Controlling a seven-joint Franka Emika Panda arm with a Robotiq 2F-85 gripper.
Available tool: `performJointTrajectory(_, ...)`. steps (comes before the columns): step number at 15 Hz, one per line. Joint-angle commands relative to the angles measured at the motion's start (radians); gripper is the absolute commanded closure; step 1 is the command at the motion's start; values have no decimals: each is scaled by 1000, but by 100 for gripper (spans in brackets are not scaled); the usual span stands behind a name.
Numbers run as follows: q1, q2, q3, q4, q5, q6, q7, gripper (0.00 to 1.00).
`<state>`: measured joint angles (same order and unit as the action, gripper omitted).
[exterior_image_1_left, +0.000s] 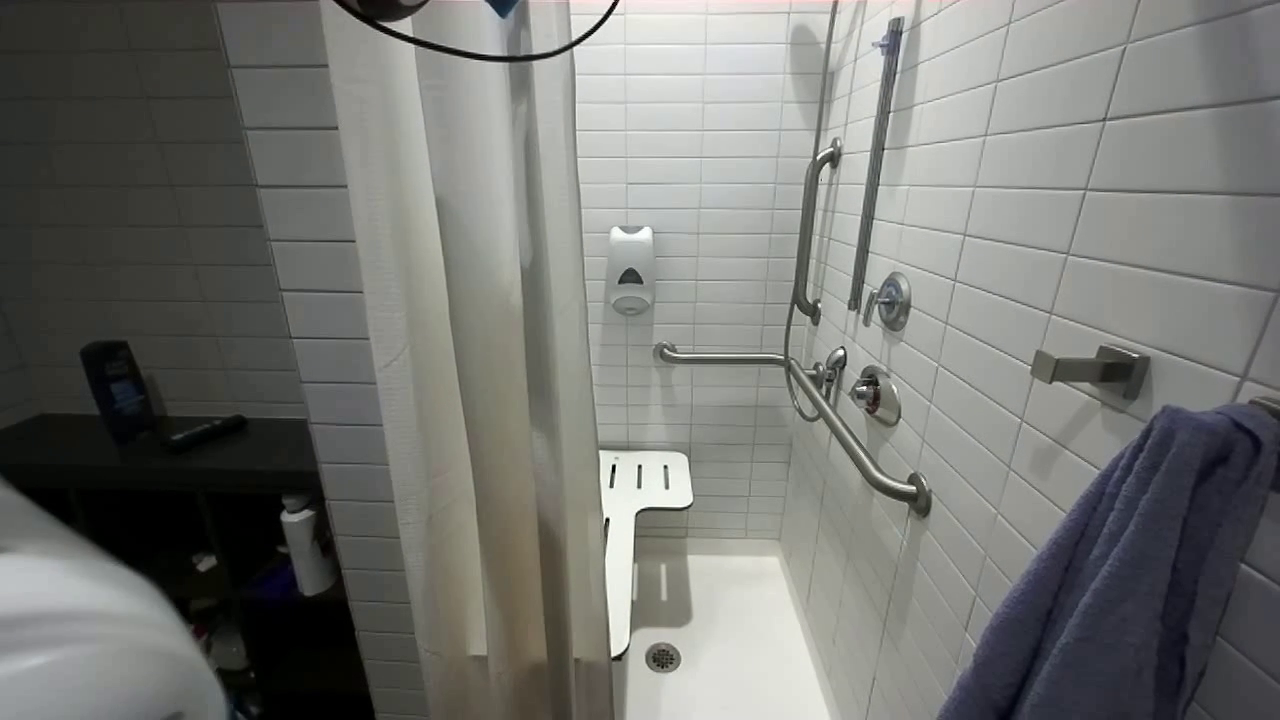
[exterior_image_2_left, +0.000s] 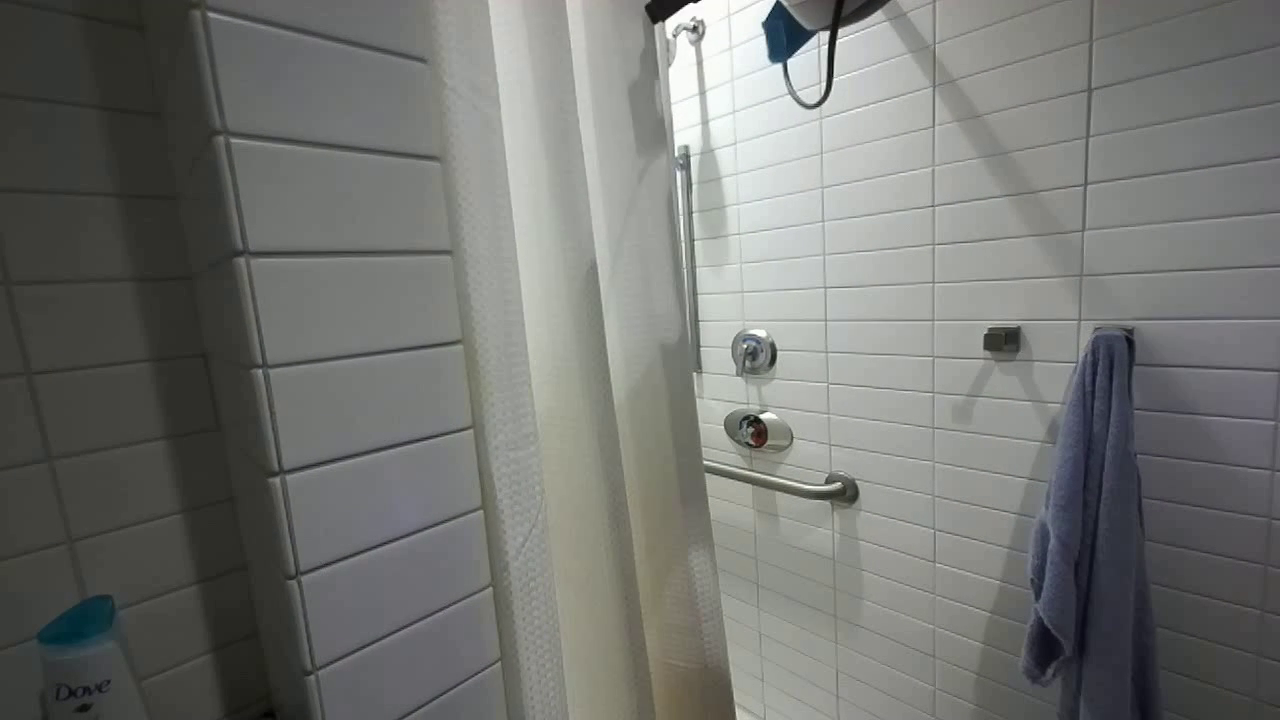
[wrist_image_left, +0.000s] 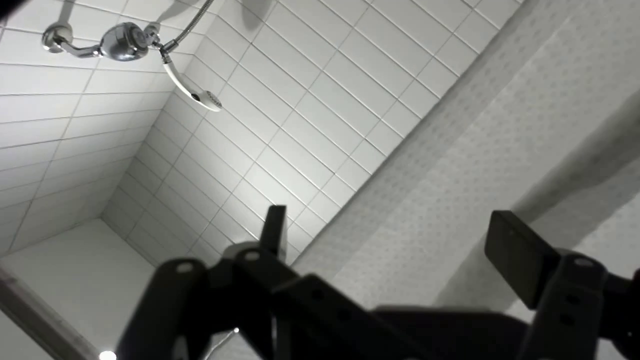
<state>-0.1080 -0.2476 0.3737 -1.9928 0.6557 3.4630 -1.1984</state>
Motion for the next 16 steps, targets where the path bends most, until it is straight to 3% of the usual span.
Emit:
performJointTrajectory(1,-111,-16,119,12,53,-1,5,0)
performJointTrajectory(7,44,-1,83,21,51,-110,115,0)
performJointTrajectory(8,72,2,74,26,56,-123,137,25)
performJointTrajectory(10,106,-1,59,26,63,-148,168,32)
performJointTrajectory(11,133,-9,11,-9,-120,-154,353,39)
performJointTrajectory(12,97,-17,55,3,20,-173,232,19)
performJointTrajectory(13,139,-22,-16,-32,-202,-179,453,11)
performJointTrajectory(15,140,-25,-49,-42,-351,-196,567,3)
performJointTrajectory(16,84,-33,0,-41,-259,-205,463,1)
